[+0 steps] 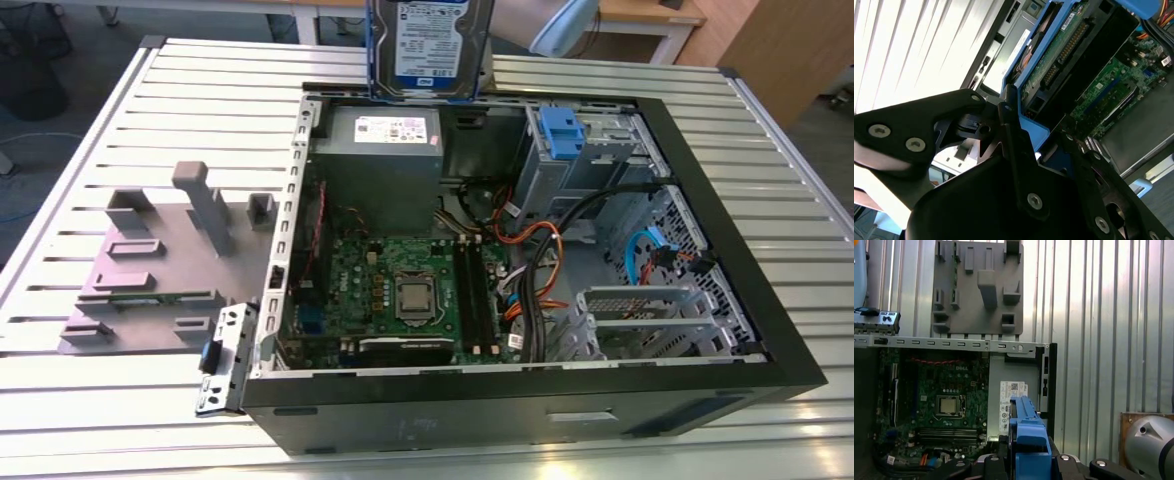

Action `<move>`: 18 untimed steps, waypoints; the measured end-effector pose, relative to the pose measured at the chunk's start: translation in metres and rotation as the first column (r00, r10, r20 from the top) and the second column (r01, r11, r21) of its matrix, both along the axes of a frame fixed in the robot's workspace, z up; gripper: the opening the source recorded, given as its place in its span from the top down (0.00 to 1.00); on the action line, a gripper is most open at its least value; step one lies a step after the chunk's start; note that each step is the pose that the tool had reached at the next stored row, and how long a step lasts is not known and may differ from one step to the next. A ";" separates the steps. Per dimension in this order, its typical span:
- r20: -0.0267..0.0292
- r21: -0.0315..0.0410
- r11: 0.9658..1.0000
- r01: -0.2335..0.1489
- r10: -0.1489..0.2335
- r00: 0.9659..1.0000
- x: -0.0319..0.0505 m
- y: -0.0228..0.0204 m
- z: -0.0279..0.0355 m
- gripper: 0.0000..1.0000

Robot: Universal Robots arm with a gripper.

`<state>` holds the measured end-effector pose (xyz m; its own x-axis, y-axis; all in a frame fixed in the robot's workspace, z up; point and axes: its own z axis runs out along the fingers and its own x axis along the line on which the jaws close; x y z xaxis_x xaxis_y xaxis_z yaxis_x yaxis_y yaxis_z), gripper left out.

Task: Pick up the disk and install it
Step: 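Pick up the disk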

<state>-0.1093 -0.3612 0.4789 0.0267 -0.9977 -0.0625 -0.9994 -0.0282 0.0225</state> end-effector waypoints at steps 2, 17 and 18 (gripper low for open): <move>0.000 0.000 1.000 0.000 0.000 1.000 0.0005 0.0000 0.0000 0.63; 0.000 0.000 1.000 0.000 0.000 1.000 0.0048 0.0000 0.0000 0.63; 0.000 0.000 1.000 0.000 0.000 1.000 0.0051 0.0000 0.0000 0.63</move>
<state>-0.1042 -0.3612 0.4789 0.0268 -0.9977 -0.0625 -0.9993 -0.0282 0.0225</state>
